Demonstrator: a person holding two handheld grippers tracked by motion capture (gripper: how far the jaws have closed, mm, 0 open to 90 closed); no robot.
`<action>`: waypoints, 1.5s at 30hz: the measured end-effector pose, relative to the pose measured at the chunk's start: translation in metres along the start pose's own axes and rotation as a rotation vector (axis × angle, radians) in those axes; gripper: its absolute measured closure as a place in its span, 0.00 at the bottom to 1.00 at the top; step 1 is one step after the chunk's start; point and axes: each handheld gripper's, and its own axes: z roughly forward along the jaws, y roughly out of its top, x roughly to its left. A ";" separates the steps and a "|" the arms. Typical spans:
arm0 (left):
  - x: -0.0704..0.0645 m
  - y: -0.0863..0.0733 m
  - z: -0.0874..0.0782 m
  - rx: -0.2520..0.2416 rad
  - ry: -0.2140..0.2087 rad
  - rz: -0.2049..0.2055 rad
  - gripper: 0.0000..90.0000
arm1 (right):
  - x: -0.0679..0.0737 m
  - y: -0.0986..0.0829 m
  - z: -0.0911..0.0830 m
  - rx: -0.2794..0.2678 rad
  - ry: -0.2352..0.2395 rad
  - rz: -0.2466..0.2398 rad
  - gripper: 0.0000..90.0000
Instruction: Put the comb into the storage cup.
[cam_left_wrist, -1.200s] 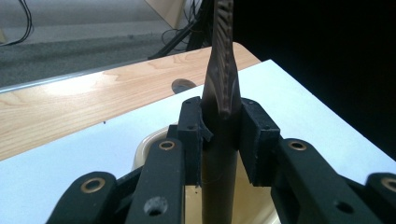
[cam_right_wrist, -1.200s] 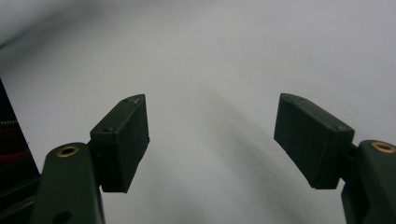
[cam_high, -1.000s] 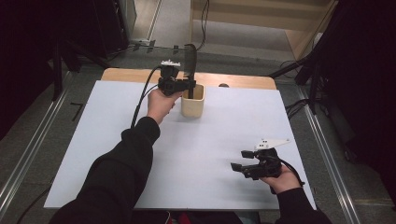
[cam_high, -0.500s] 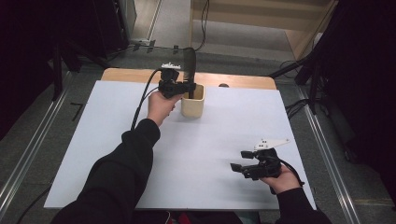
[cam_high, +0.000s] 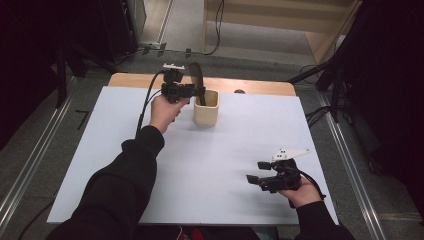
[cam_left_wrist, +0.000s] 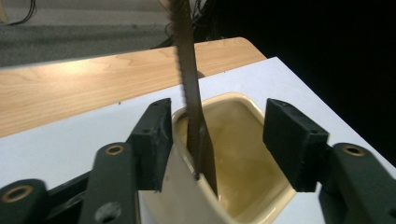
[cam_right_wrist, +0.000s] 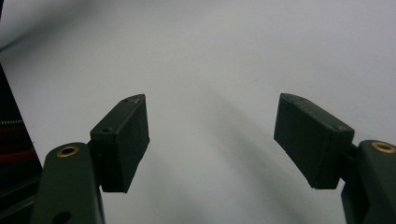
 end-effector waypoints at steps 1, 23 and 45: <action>0.001 0.000 -0.002 -0.001 -0.001 -0.003 0.46 | 0.000 0.000 0.000 0.000 0.000 -0.001 0.28; 0.010 -0.018 -0.033 0.018 -0.043 -0.053 0.37 | 0.002 0.001 0.003 0.014 0.005 -0.008 0.28; 0.014 -0.048 -0.067 0.035 -0.062 -0.088 0.36 | -0.003 0.004 0.010 0.029 0.014 -0.012 0.28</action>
